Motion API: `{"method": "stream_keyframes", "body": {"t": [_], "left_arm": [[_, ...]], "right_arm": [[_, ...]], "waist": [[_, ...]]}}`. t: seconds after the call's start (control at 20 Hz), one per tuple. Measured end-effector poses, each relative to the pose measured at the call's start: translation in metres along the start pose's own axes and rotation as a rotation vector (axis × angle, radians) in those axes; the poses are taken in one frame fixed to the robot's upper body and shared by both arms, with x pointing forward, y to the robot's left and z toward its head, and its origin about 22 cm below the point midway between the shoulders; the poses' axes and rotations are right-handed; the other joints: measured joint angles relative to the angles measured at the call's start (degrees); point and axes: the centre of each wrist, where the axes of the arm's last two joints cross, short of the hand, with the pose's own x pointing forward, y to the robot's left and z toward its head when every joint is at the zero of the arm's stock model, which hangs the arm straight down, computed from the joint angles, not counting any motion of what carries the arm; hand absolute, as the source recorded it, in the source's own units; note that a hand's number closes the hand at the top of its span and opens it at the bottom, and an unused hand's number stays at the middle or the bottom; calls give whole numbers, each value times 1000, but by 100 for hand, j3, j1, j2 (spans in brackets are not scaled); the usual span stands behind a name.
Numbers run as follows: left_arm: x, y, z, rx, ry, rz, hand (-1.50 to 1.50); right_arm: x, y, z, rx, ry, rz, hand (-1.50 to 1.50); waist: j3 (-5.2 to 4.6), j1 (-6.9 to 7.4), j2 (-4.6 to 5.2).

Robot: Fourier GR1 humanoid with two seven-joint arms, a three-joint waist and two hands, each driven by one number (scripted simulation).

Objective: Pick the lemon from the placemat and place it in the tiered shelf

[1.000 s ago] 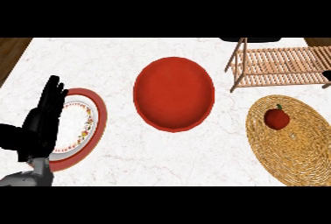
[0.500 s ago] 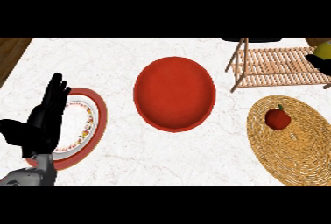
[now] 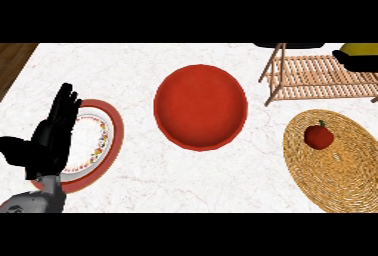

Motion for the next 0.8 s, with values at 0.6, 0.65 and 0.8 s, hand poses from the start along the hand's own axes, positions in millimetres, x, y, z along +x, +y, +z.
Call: {"method": "stream_keyframes", "body": {"t": [0.6,0.65,0.8], "left_arm": [[4,-2,4,-1,-6,1,0],[2,0,4,-2,-4,4,0],[2,4,6,4,1,-1,0]], "right_arm": [[-13,3,-26,84,36,-128,-150],[-9,2,-28,86,25,-144,-150],[-6,-5,-32,69,-7,-200,-150]], "waist": [[4,32,14],[4,32,13],[3,20,7]]}}
